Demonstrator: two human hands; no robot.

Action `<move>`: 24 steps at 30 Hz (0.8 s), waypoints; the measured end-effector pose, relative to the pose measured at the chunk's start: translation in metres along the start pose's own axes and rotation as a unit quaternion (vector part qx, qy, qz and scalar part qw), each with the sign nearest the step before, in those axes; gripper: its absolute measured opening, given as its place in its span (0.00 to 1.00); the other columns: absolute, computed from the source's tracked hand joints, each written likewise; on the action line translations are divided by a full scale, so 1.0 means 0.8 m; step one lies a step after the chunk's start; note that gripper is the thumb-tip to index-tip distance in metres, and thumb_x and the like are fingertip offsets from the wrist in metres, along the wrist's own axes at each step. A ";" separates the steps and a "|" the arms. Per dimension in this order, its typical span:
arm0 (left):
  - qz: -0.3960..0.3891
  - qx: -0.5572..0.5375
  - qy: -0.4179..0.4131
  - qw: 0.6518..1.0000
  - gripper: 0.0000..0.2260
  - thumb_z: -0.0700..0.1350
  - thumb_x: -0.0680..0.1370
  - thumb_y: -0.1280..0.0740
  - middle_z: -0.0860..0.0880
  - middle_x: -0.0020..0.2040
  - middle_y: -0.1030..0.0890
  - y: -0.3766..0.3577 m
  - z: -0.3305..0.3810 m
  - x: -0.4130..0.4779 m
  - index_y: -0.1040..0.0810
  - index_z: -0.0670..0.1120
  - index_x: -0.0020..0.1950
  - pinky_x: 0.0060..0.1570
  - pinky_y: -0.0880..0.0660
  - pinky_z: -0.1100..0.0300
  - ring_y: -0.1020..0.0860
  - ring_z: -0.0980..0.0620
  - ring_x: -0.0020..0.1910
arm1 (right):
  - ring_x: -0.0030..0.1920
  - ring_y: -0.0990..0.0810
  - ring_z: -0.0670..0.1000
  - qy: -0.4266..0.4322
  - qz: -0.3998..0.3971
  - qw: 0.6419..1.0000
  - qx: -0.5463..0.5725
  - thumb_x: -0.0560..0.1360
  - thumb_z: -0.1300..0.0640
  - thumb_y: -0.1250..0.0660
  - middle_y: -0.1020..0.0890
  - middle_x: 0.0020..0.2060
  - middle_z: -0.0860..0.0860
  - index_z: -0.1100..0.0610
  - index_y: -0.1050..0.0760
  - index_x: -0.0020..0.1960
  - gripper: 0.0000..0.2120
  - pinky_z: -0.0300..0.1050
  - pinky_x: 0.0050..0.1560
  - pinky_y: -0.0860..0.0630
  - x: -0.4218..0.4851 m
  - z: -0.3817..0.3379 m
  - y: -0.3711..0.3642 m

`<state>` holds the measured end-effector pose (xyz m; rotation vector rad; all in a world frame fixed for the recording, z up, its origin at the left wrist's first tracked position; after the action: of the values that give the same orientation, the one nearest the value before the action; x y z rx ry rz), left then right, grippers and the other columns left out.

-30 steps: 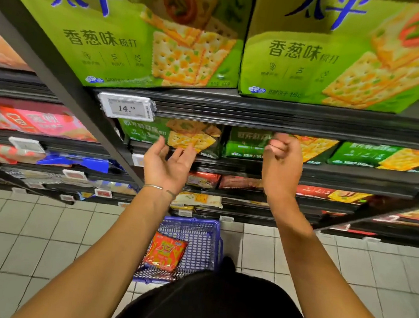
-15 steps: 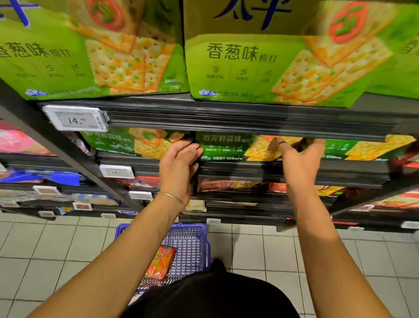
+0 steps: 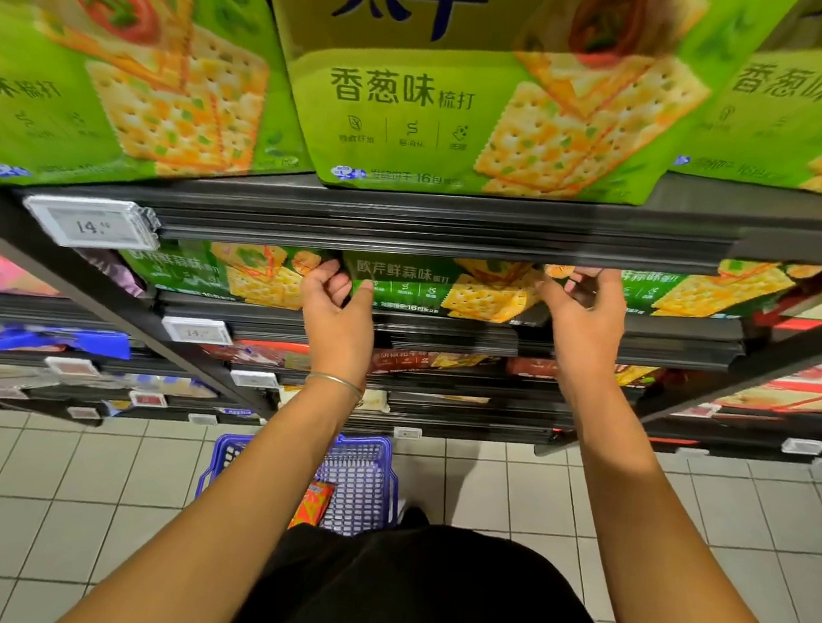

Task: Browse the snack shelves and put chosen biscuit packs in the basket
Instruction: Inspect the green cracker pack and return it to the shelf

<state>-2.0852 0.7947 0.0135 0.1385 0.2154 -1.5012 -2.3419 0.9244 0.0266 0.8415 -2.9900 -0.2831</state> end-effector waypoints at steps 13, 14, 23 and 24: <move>0.010 0.027 0.004 1.000 0.18 0.35 0.80 0.32 0.41 0.66 0.24 -0.004 0.003 -0.008 0.31 0.43 0.69 0.71 0.28 0.43 0.24 0.43 0.69 | 0.49 0.19 0.41 0.003 -0.067 0.995 0.072 0.72 0.60 0.20 0.19 0.47 0.45 0.52 0.34 0.63 0.28 0.49 0.59 0.23 -0.011 0.017 0.018; 0.009 0.028 0.004 1.000 0.17 0.34 0.80 0.32 0.42 0.64 0.23 0.000 0.003 -0.006 0.29 0.41 0.68 0.71 0.27 0.46 0.23 0.43 0.67 | 0.51 0.18 0.41 -0.009 -0.087 0.994 0.064 0.71 0.58 0.19 0.19 0.50 0.45 0.54 0.33 0.65 0.30 0.51 0.60 0.22 -0.010 0.017 0.015; -0.034 0.043 0.009 0.998 0.18 0.31 0.80 0.34 0.45 0.57 0.22 0.008 0.008 -0.006 0.29 0.38 0.70 0.57 0.28 0.59 0.23 0.55 0.52 | 0.63 0.20 0.59 -0.009 -0.160 0.986 0.039 0.63 0.45 0.16 0.22 0.64 0.60 0.44 0.21 0.57 0.26 0.55 0.60 0.19 -0.021 0.018 0.016; -0.040 0.048 0.005 0.998 0.18 0.31 0.80 0.34 0.45 0.57 0.22 0.008 0.010 -0.008 0.29 0.38 0.70 0.56 0.29 0.59 0.23 0.55 0.51 | 0.63 0.19 0.59 -0.015 -0.166 0.984 0.061 0.62 0.46 0.16 0.21 0.64 0.60 0.45 0.21 0.59 0.28 0.55 0.59 0.19 -0.023 0.018 0.018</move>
<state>-2.0786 0.7993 0.0223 0.2163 0.1596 -1.5904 -2.3348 0.9484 0.0159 1.3614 -2.9060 -0.1183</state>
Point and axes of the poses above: each hand's wrist, its own x-axis towards the middle knuckle, its own y-axis out of the back of the hand, z = x × y, the point moved 6 cm from there along x, towards the middle knuckle
